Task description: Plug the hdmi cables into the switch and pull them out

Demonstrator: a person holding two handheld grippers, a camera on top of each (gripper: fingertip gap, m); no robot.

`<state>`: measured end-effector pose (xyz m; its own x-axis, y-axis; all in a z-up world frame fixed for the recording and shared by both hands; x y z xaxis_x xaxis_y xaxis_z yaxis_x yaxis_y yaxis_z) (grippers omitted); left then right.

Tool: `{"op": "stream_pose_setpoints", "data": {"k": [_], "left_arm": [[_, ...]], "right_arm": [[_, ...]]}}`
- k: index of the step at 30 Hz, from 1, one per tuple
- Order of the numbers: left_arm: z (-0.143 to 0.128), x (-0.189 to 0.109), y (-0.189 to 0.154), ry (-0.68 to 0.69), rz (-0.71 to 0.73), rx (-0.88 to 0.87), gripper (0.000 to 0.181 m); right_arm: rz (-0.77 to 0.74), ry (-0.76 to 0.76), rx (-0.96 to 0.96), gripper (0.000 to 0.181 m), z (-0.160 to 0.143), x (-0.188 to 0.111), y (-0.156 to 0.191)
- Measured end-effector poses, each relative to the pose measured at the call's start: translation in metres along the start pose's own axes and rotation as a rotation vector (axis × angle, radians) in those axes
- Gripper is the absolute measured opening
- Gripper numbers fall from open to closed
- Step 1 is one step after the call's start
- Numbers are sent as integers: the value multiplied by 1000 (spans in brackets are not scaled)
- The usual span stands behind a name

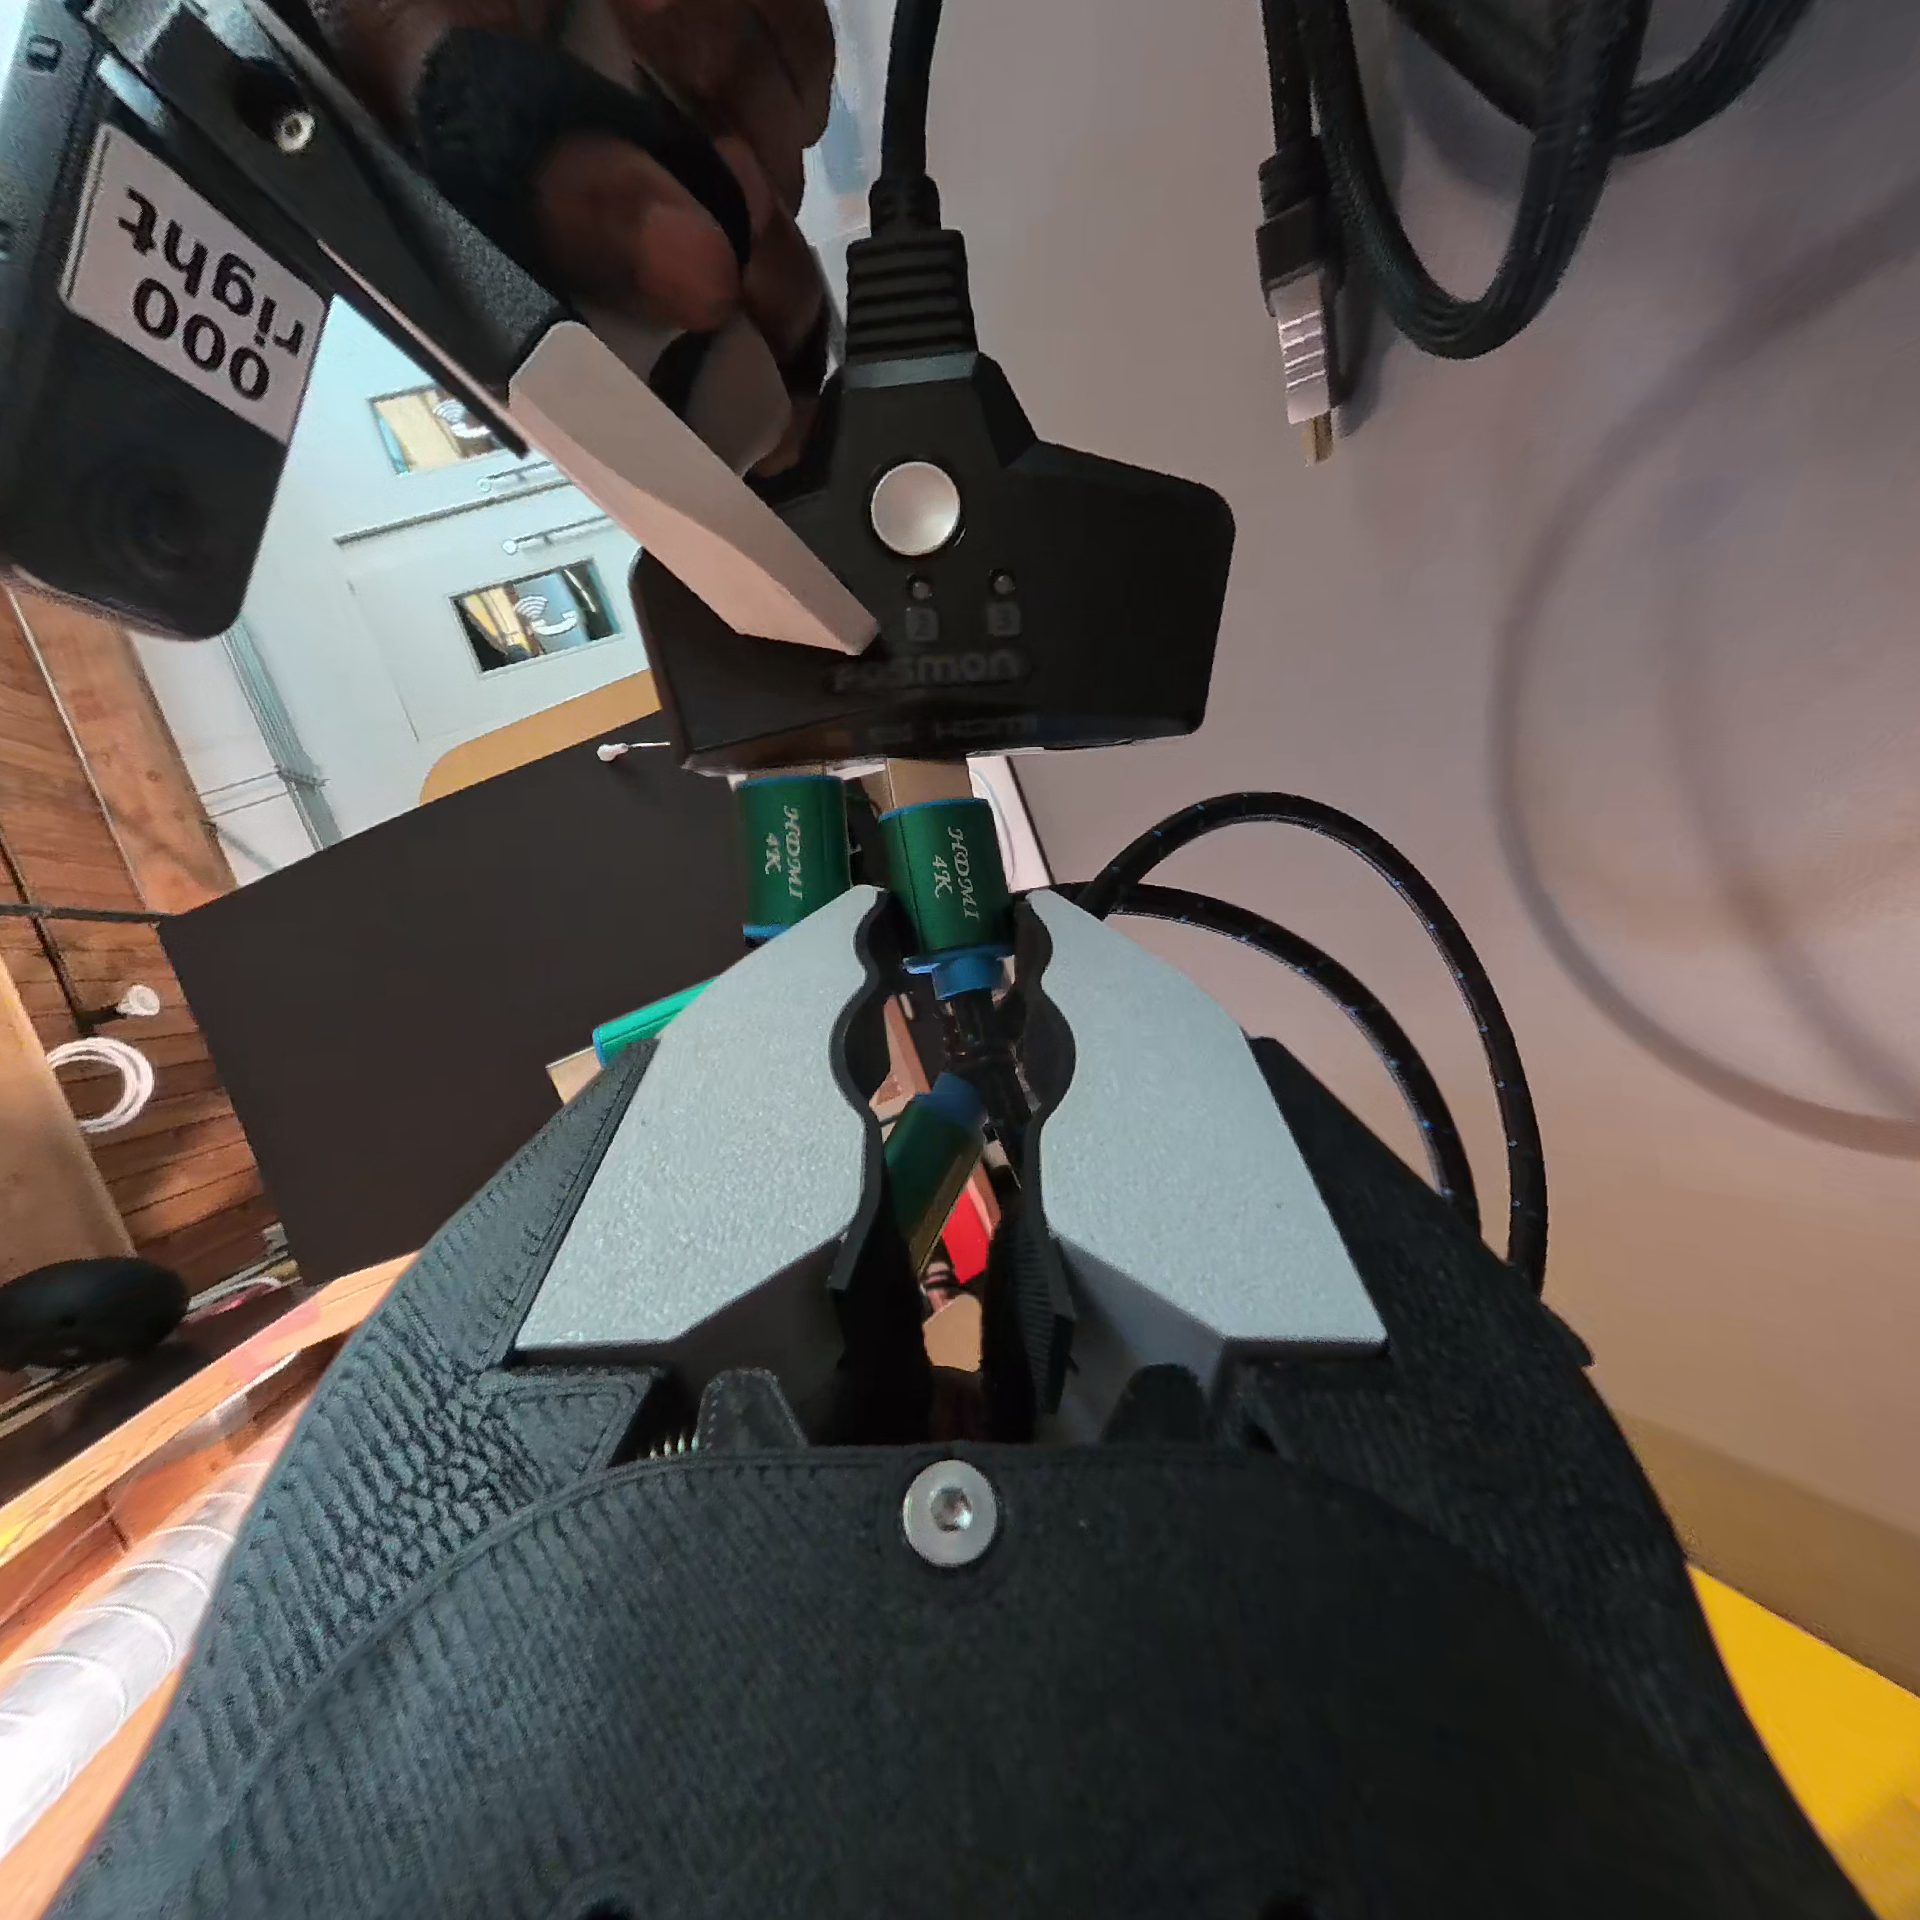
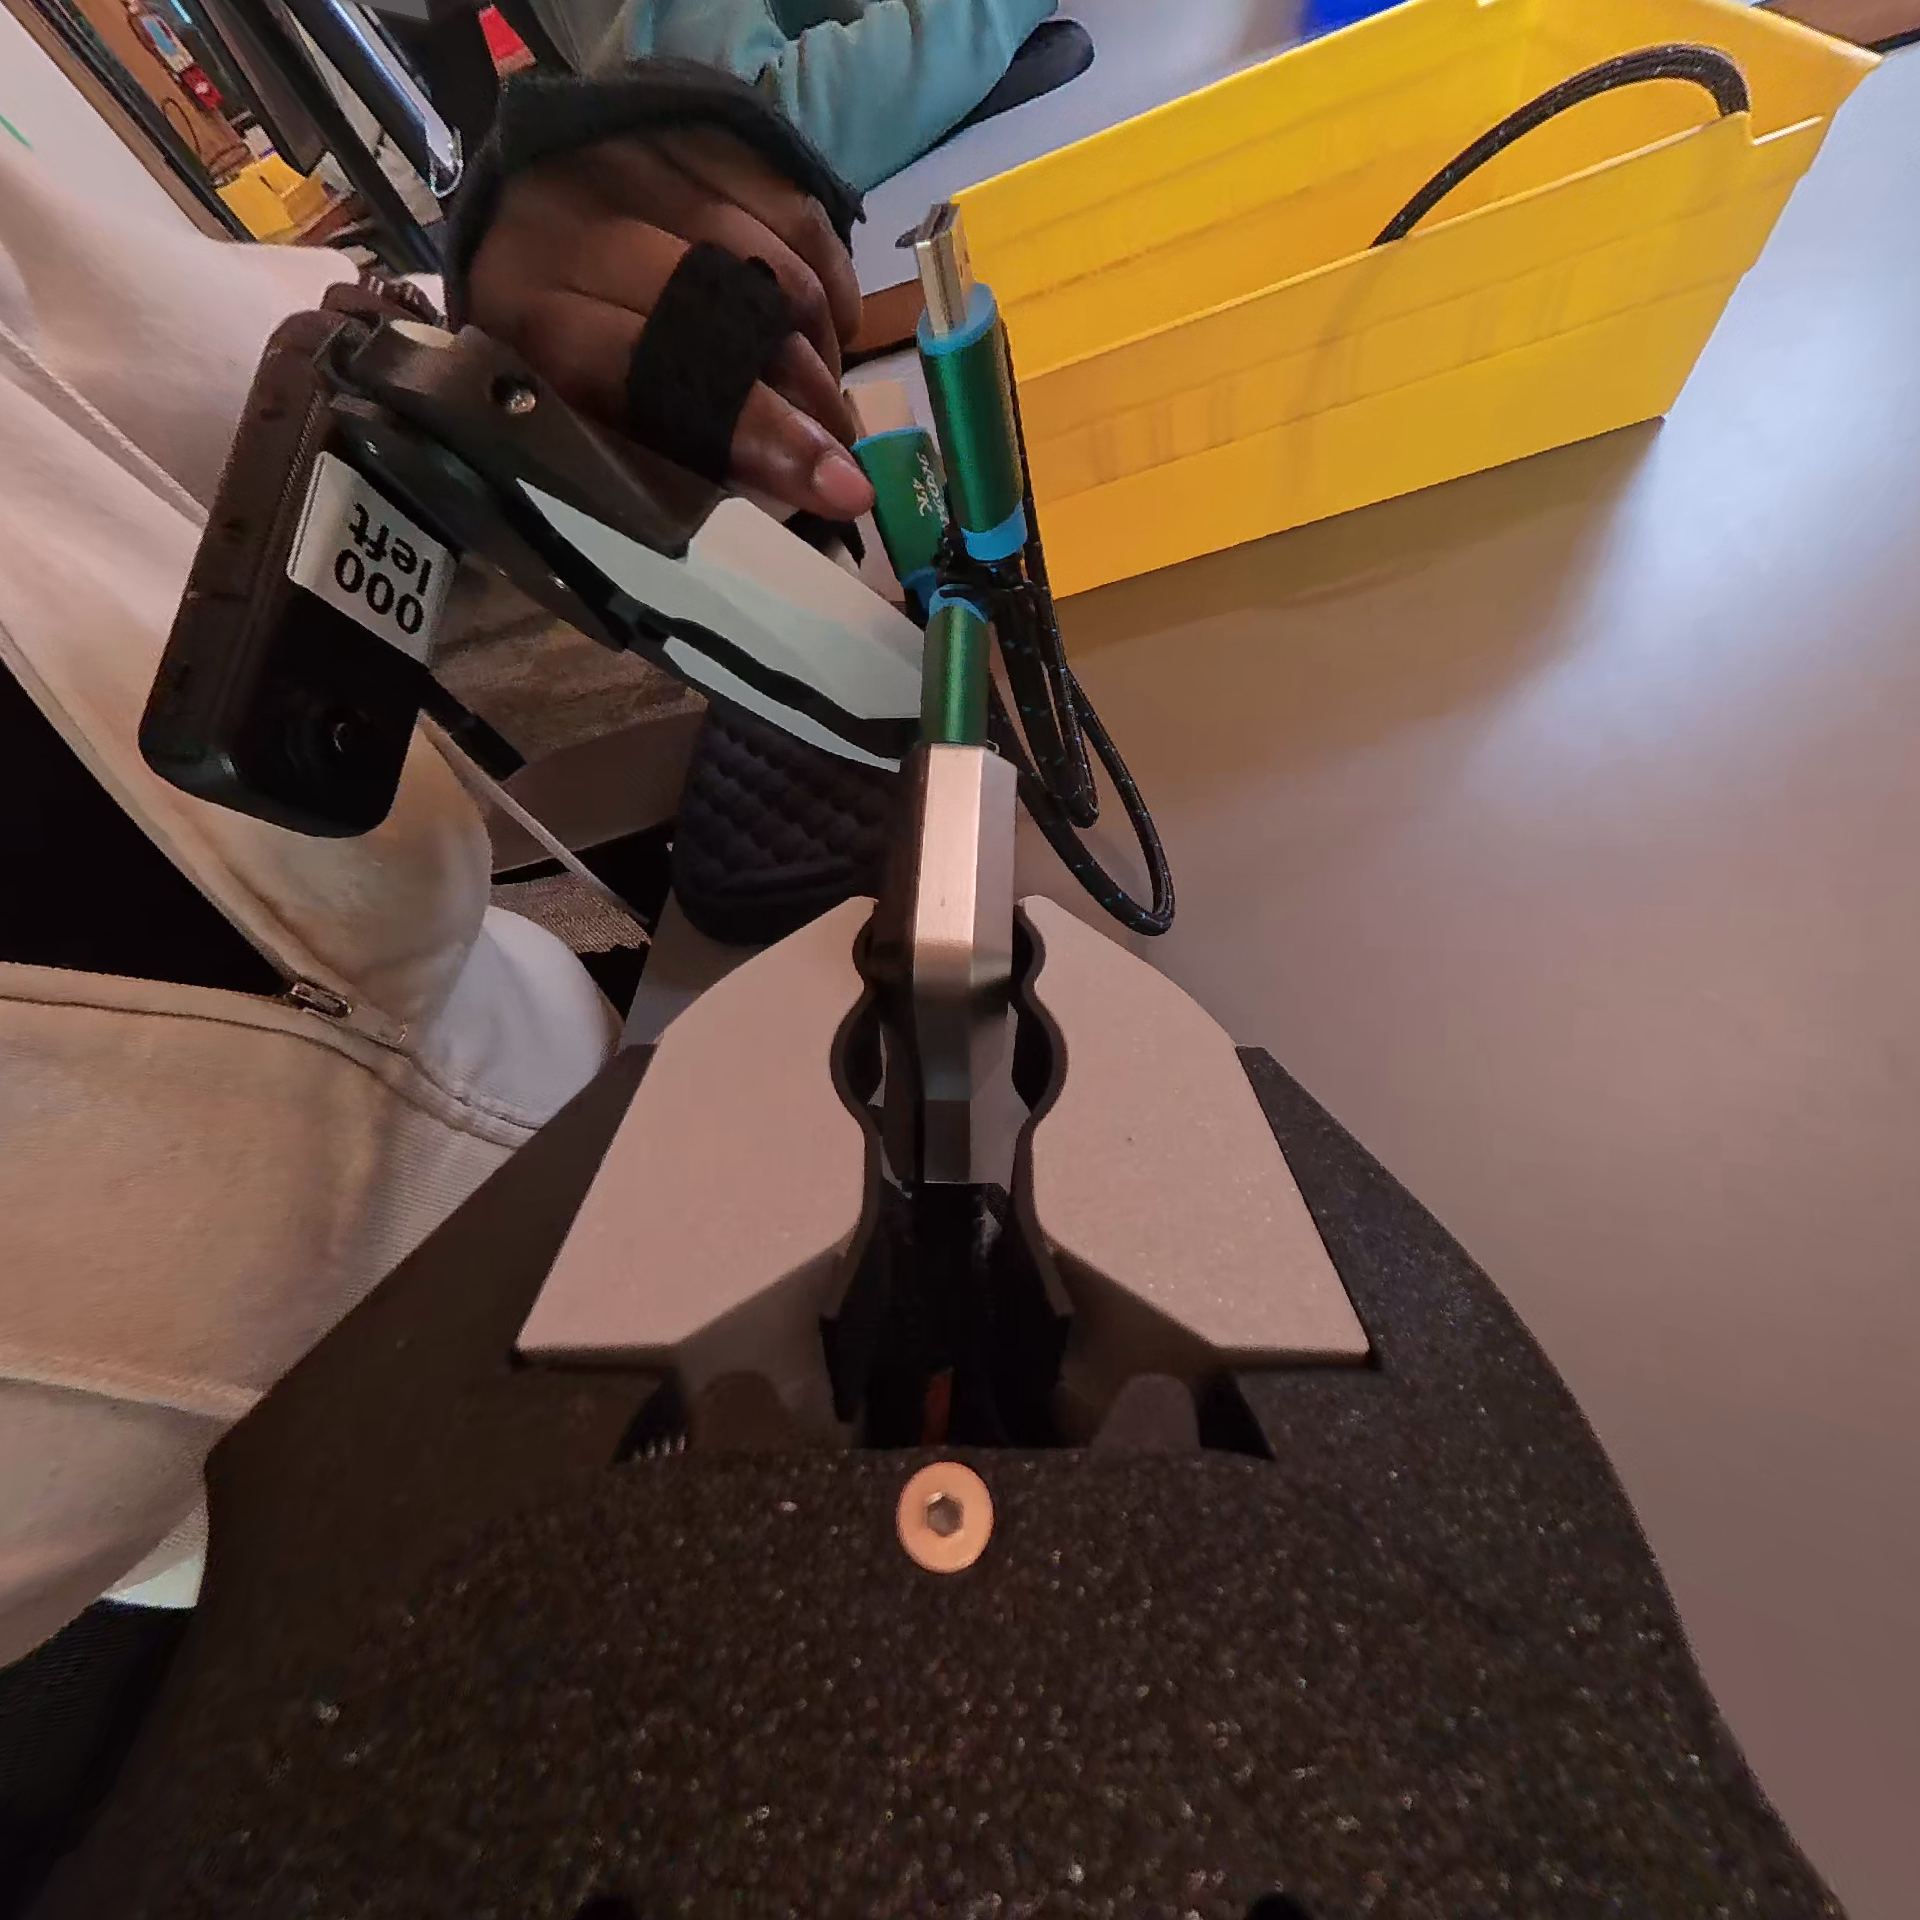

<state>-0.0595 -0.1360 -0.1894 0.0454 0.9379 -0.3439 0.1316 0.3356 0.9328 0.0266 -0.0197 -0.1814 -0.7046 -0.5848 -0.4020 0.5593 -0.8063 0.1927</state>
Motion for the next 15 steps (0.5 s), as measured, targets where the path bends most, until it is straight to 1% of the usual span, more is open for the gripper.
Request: {"op": "stream_pose_setpoints", "data": {"k": [4, 9, 15], "left_arm": [[2, -1, -2, 2, -7, 26, 21], [4, -1, -1, 24, -69, 41, 22], [7, 3, -1, -2, -108, -1, 21]], "right_arm": [[-10, 10, -25, 21, -1, 1, 1], [-50, 25, -103, 22, -2, 2, 4], [-63, 36, -134, 22, -7, 0, 4]]}}
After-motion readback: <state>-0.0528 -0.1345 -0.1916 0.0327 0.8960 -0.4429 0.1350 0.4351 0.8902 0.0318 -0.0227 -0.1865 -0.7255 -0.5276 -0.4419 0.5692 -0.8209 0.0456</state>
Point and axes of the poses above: each gripper's, where its closed fingertips meet, x out along the fingers, z out of its top, y = z × x across the jaws, the point moved 7 cm from there along -x, back along the fingers, and after that the axes turned 6 degrees about -x, right-handed, at the moved point
